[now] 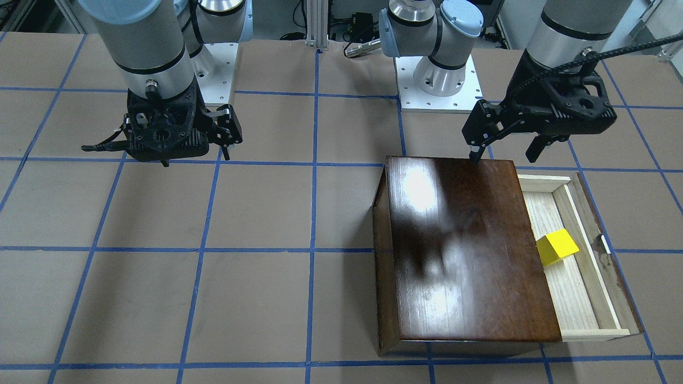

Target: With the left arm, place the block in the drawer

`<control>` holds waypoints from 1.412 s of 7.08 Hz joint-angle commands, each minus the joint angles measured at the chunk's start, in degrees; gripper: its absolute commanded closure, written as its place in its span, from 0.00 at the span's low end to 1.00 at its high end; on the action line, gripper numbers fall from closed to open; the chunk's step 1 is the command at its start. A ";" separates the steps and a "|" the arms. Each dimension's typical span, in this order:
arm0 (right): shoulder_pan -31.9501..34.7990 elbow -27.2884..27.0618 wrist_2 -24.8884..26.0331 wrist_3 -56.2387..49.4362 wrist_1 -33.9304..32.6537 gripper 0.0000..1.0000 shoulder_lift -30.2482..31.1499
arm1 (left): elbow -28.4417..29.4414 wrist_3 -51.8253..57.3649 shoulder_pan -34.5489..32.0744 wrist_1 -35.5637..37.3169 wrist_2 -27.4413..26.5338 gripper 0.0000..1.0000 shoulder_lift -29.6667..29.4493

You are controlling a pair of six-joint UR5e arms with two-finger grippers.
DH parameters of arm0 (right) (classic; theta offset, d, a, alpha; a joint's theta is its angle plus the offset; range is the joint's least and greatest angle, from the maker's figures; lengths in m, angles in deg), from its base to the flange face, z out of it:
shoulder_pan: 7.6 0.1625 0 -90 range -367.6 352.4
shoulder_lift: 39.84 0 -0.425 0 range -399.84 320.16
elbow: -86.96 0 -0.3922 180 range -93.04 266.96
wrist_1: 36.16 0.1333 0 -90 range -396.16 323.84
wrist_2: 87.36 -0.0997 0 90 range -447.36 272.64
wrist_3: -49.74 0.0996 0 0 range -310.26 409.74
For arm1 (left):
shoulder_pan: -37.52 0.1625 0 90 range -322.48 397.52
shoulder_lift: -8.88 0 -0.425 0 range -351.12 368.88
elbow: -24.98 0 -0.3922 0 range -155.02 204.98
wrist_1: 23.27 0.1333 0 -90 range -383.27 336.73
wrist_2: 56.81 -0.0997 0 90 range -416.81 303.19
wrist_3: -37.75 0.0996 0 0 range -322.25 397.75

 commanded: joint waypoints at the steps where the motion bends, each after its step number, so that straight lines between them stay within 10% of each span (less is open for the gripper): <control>1: 0.00 0.00 0.00 0.06 0.00 0.00 0.00 | 0.38 -2.89 -2.90 -2.27 -1.32 0.00 -0.18; 10: 0.00 0.00 0.00 0.06 0.00 0.00 0.00 | -0.23 -2.19 -3.08 -4.31 -0.80 0.00 0.09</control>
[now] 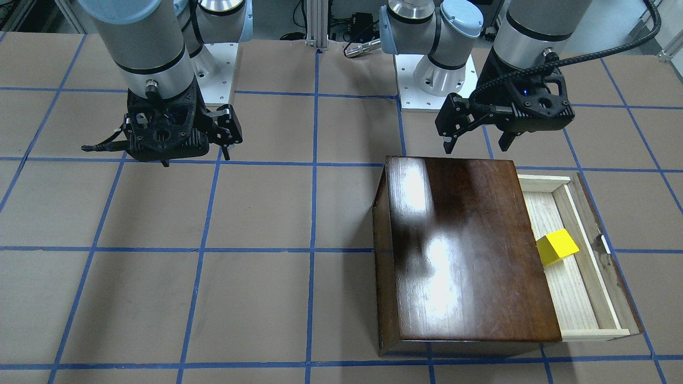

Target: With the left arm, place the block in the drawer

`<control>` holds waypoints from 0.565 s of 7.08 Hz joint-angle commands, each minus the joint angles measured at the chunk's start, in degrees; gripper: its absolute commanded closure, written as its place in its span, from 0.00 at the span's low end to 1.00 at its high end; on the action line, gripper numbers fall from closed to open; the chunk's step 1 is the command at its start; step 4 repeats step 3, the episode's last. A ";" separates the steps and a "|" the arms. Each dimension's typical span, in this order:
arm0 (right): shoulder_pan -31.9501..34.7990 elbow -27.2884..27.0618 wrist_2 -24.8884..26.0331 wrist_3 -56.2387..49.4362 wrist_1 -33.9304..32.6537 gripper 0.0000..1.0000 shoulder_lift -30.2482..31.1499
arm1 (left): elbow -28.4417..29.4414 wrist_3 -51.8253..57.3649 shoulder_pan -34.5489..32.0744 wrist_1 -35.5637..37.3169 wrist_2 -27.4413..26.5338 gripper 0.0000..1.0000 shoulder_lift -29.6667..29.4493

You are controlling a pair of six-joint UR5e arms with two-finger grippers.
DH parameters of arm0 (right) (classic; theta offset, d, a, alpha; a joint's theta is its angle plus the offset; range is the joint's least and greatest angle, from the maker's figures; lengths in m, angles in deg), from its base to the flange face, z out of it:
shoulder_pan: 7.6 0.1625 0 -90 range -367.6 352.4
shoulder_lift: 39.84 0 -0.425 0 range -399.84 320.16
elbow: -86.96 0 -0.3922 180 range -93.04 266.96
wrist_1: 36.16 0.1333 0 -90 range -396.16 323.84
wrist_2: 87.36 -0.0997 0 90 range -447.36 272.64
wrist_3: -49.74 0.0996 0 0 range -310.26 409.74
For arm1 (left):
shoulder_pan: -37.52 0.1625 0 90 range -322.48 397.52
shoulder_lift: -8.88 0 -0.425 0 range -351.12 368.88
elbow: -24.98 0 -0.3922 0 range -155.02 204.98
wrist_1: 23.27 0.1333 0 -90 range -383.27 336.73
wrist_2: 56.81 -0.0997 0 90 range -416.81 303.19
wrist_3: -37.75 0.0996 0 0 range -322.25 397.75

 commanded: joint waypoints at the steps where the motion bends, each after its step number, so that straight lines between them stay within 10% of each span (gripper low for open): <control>1: 0.00 0.00 0.01 0.07 0.00 0.00 0.00 | 0.00 0.05 0.00 0.01 0.00 0.00 0.02; 4: 0.00 0.00 0.01 0.07 0.00 0.00 0.00 | -0.09 -0.30 0.00 0.01 0.09 0.00 0.37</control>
